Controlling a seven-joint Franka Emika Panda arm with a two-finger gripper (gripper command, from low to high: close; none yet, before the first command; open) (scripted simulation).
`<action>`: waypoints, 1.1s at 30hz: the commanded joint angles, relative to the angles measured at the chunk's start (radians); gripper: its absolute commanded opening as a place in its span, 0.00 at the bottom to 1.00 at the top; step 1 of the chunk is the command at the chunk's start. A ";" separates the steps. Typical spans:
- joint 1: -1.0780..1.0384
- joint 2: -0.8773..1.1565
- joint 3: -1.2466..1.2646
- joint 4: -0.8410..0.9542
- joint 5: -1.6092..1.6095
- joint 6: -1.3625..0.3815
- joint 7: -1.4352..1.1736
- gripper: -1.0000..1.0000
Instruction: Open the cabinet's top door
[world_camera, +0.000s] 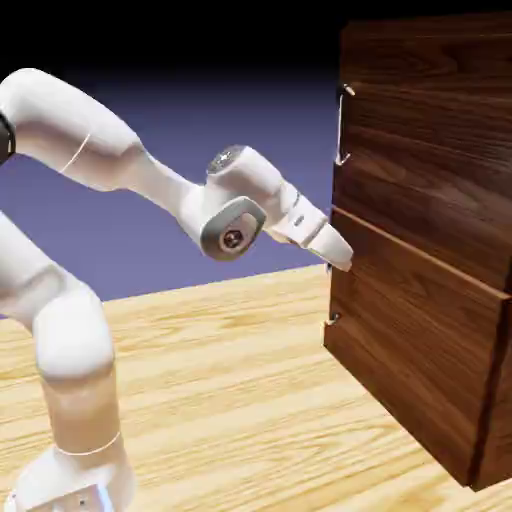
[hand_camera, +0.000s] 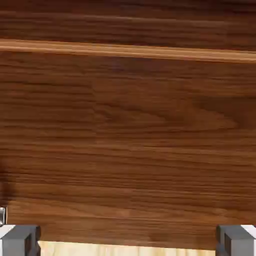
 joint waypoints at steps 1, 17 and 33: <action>-0.018 -0.006 0.021 0.014 0.044 0.002 -0.028 0.50; -0.299 -0.103 0.348 0.231 0.740 0.036 -0.483 0.50; -0.581 -0.199 0.676 0.448 1.435 0.070 -0.938 0.50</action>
